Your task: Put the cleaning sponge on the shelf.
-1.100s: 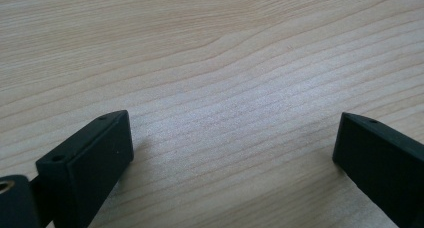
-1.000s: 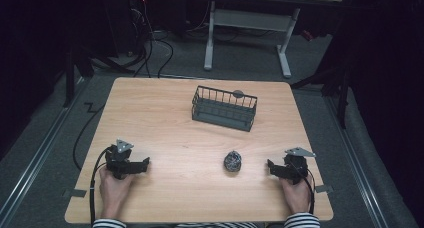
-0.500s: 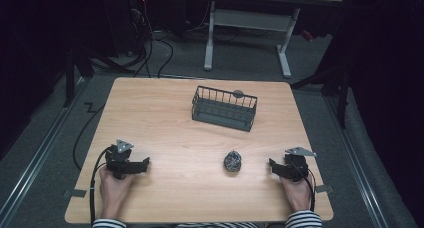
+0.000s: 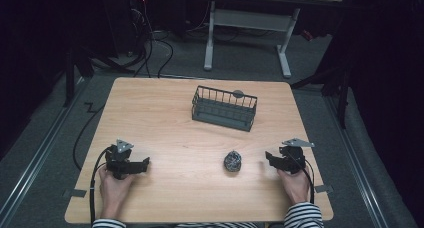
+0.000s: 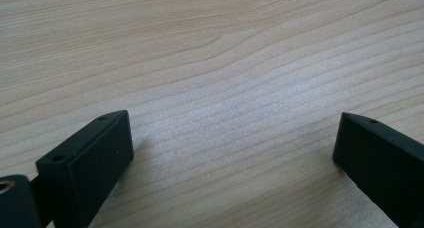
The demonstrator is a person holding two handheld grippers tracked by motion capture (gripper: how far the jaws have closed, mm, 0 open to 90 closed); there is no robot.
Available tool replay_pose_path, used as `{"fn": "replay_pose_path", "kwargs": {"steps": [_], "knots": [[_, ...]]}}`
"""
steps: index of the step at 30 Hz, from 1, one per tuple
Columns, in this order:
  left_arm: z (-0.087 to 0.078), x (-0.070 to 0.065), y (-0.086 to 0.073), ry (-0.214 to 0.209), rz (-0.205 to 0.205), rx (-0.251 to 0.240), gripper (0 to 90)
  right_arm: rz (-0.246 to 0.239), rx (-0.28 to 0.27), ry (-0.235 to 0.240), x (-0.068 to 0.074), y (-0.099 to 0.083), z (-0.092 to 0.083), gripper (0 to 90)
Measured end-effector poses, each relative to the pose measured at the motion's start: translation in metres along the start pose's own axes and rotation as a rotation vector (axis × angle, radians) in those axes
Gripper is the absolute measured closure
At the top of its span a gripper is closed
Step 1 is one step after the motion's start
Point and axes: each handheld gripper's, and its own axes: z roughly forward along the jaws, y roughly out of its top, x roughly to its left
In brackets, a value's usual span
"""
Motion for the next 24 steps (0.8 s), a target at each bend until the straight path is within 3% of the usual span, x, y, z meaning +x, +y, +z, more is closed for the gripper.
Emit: {"fn": "replay_pose_path", "kwargs": {"steps": [11, 24], "knots": [[0.000, 0.000, 0.000, 0.000, 0.000, 0.000, 2.9, 0.010, -0.057, 0.064, 0.005, 0.030, -0.002, 41.2], [0.000, 0.000, 0.000, -0.001, 0.000, 0.000, 3.0, -0.016, -0.085, 0.100, 0.017, 0.093, 0.005, 40.7]]}}
